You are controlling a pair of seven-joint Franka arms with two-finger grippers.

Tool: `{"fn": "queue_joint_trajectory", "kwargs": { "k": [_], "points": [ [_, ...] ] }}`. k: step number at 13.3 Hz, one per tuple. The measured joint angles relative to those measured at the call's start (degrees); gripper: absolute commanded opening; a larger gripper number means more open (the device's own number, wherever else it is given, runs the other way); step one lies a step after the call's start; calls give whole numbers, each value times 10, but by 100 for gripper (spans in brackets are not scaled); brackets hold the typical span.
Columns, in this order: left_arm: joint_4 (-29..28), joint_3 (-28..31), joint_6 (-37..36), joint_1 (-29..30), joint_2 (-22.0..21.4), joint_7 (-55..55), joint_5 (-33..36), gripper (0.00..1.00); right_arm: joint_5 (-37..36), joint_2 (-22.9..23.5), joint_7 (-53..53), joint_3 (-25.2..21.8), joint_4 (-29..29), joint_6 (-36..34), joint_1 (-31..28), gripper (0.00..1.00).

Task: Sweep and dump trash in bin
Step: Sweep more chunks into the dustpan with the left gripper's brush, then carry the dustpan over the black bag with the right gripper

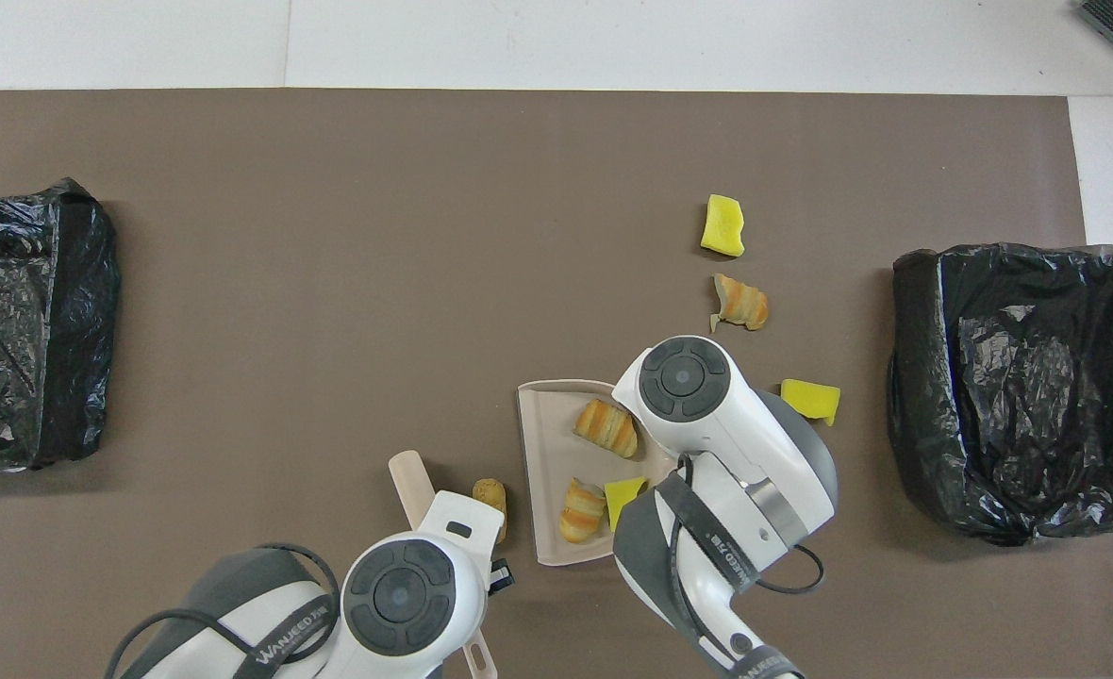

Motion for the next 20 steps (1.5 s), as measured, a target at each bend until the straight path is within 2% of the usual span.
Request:
{"fn": "queue_joint_trajectory", "kwargs": {
  "k": [3,8,13,16,20],
  "points": [
    [-5,-3,55,-35,7,29,-17,0,0,-16,0,1,-22,16,1,0],
    [0,1,174,-37,35,117,-46,0,0,-16,0,1,-22,16,1,0],
    [54,2,269,-37,75,131,-47,0,0,-16,0,1,-22,16,2,0],
    [78,11,261,-21,79,131,-47,0,0,-16,0,1,-22,16,2,0],
    [88,18,175,47,71,153,-47,0,1,-16,0,1,-21,16,1,0]
  ]
}}
